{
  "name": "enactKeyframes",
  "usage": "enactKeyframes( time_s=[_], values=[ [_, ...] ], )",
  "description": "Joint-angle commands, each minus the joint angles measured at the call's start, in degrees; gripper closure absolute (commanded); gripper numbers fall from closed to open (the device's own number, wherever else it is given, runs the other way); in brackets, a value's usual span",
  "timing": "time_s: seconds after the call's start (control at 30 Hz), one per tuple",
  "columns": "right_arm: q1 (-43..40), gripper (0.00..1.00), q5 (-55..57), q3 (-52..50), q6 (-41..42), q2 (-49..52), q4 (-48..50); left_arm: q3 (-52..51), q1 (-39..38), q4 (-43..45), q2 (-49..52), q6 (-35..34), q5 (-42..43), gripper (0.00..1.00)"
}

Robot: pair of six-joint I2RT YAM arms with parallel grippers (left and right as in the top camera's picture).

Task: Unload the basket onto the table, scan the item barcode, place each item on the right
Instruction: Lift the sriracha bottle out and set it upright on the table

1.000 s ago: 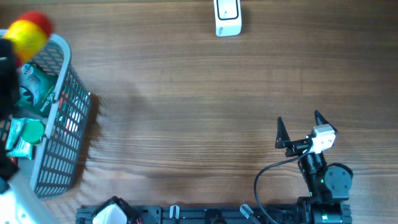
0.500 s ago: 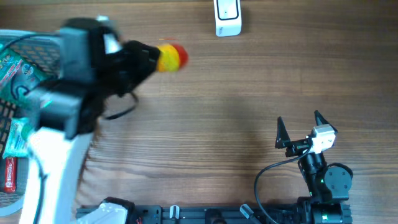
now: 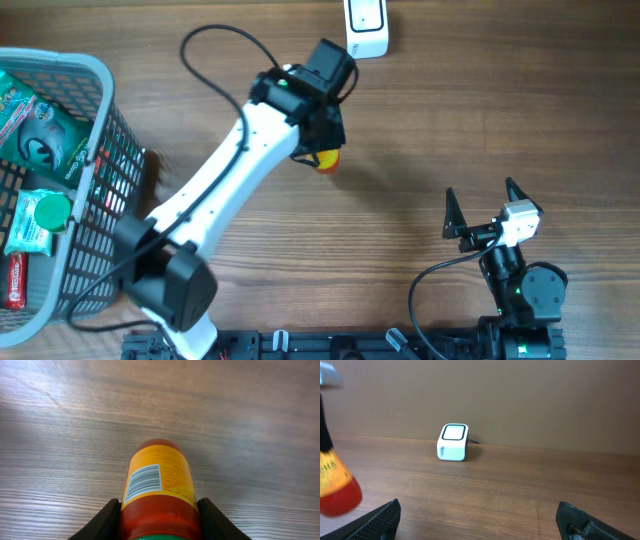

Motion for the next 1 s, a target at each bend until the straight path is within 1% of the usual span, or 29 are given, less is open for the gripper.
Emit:
enactKeyframes(
  time_s=[0.0, 0.07, 0.2, 0.37, 0.47, 0.7, 0.8, 0.97],
  values=[
    [0.33, 0.0, 0.98, -0.04, -0.7, -0.02, 0.2, 1.01, -1.05, 0.07, 3.45, 1.09, -1.38, 0.65],
    [0.33, 0.0, 0.98, -0.04, -0.7, -0.02, 0.17, 1.01, -1.2, 1.2, 4.5, 1.11, -1.38, 0.64],
    [0.33, 0.0, 0.98, -0.04, -0.68, -0.02, 0.17, 0.96, -1.2, 3.19, 4.63, 1.09, -1.38, 0.57],
    [0.33, 0.0, 0.98, -0.04, -0.68, -0.02, 0.2, 0.96, -1.2, 3.28, 4.63, 1.09, -1.38, 0.57],
    [0.33, 0.0, 0.98, -0.04, -0.7, -0.02, 0.2, 0.94, -1.2, 3.3, 4.66, 1.09, -1.38, 0.54],
    [0.33, 0.0, 0.98, -0.04, -0.68, -0.02, 0.17, 0.94, -1.2, 3.3, 4.66, 1.09, -1.38, 0.52],
    [0.33, 0.0, 0.98, -0.04, -0.7, -0.02, 0.2, 0.94, -1.2, 3.32, 4.66, 1.07, -1.38, 0.46],
    [0.33, 0.0, 0.98, -0.04, -0.7, -0.02, 0.2, 0.85, -1.2, 3.34, 4.66, 1.07, -1.38, 0.4]
  ],
)
